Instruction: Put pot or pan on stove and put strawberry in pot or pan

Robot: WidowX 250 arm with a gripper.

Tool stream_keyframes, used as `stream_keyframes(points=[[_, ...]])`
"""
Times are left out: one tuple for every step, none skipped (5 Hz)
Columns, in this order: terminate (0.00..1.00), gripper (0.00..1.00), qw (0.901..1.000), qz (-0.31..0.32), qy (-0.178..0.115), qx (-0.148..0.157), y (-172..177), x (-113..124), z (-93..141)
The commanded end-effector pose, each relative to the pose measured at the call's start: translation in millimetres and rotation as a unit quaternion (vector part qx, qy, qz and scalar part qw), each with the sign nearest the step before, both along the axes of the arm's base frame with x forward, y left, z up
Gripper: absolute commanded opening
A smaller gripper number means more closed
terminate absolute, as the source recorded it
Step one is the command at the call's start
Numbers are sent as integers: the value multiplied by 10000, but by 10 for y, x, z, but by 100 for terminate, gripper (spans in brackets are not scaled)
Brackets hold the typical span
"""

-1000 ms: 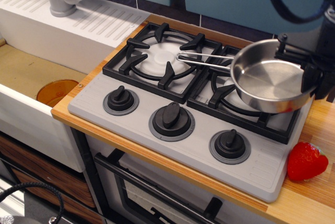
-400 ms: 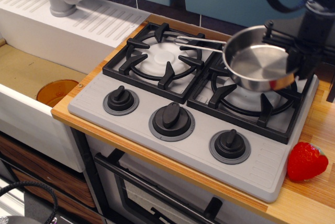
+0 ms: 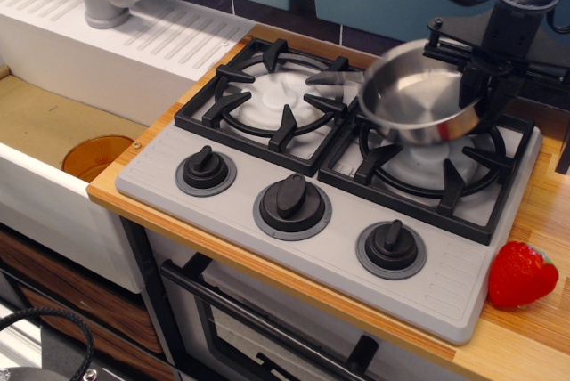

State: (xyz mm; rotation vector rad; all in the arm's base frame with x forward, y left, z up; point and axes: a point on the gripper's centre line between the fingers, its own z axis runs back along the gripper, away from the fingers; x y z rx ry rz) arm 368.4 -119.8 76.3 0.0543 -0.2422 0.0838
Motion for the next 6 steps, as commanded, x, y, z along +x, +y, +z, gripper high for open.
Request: stream_keyframes(points=[[0,100,9997,-45,-197,-167,28,82,226],[0,100,9998,-25,-102,-181,19,53,294],[0,100,9997,12,-30,-243,2,12,473],[0,100,9995,44,103,-300,2,-22,646],[0,100,9993,-70,225,-273,-11,-49,762],[0,100,9993,-70,225,-273,-11,-49,762]])
